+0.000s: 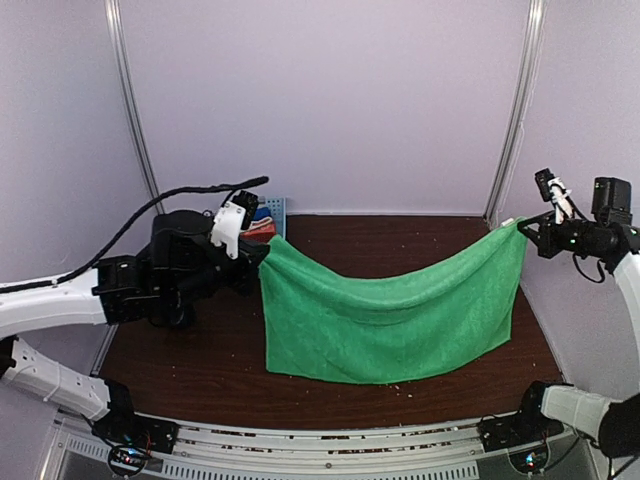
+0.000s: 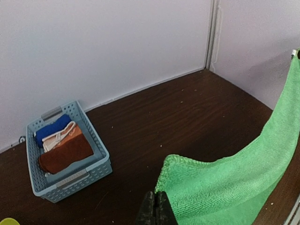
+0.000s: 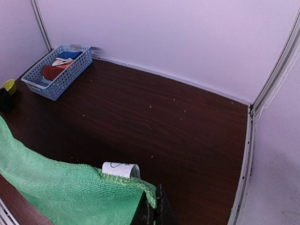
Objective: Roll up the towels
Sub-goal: Flatten out the towel at the center of the board.
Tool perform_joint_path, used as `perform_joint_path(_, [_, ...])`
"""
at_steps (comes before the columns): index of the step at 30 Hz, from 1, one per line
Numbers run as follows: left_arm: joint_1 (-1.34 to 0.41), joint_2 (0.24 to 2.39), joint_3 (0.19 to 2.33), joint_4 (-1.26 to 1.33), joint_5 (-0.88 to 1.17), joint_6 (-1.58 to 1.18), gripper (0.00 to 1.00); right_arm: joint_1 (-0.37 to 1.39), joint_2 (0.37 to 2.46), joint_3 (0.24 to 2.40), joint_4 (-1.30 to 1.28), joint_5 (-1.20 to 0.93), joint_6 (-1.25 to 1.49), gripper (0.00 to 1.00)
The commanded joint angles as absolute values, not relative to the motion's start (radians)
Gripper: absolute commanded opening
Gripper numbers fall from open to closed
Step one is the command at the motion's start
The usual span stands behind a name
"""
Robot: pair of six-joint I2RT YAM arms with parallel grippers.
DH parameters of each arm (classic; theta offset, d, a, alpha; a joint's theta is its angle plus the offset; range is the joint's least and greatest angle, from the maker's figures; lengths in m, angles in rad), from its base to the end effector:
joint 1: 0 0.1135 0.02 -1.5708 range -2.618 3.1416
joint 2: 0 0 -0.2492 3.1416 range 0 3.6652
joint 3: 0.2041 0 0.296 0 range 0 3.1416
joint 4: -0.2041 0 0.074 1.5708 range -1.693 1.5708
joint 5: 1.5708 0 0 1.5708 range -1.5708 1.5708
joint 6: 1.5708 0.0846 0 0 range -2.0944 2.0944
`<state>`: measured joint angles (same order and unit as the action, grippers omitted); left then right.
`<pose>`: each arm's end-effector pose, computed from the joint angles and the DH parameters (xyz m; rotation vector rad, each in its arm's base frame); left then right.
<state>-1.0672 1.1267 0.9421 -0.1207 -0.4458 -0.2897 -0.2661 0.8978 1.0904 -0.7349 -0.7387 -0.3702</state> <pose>0.2019 -0.2909 0.2991 0.4173 1.8315 -0.5258 0.2607 -0.0120 0.3523 -0.5233 1.9104 0.3695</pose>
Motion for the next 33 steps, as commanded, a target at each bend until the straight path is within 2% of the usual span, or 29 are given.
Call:
perform_joint_path(1, [-0.917, 1.374, 1.000, -0.053, -0.359, -0.402, 0.00, -0.259, 1.129, 1.071, -0.614, -0.687, -0.358, 0.00])
perform_joint_path(4, [-0.851, 1.583, 1.108, 0.019, -0.326, -0.346, 0.00, -0.218, 1.381, 1.143, -0.543, -0.662, -0.346, 0.00])
perform_joint_path(8, [-0.745, 1.887, 1.439, -0.050, -0.289, -0.325, 0.00, -0.186, 1.714, 1.381, -0.505, -0.584, -0.269, 0.01])
perform_joint_path(11, [-0.717, 2.034, 1.636, -0.158, -0.296, -0.318, 0.18, -0.190, 1.867, 1.555, -0.534, -0.561, -0.192, 0.15])
perform_joint_path(14, [-0.723, 2.004, 1.609, -0.154, -0.256, -0.340, 0.30, -0.190, 1.852, 1.576, -0.543, -0.542, -0.181, 0.35])
perform_joint_path(17, [-0.734, 1.912, 1.497, -0.132, -0.227, -0.365, 0.36, -0.195, 1.754, 1.471, -0.529, -0.495, -0.217, 0.47])
perform_joint_path(22, [-0.762, 1.795, 1.308, -0.102, -0.091, -0.303, 0.35, -0.202, 1.583, 1.296, -0.556, -0.441, -0.316, 0.51])
perform_joint_path(24, [-0.776, 1.779, 1.278, -0.135, -0.040, -0.275, 0.32, -0.201, 1.530, 1.236, -0.583, -0.430, -0.371, 0.51])
perform_joint_path(27, [-0.797, 1.793, 1.267, -0.201, 0.008, -0.237, 0.19, -0.191, 1.504, 1.185, -0.685, -0.438, -0.486, 0.46])
perform_joint_path(31, [-0.813, 1.845, 1.262, -0.253, 0.030, -0.218, 0.07, -0.184, 1.519, 1.121, -0.790, -0.394, -0.577, 0.25])
perform_joint_path(33, [-0.813, 1.874, 1.260, -0.259, 0.030, -0.219, 0.02, -0.184, 1.527, 1.078, -0.797, -0.365, -0.597, 0.19])
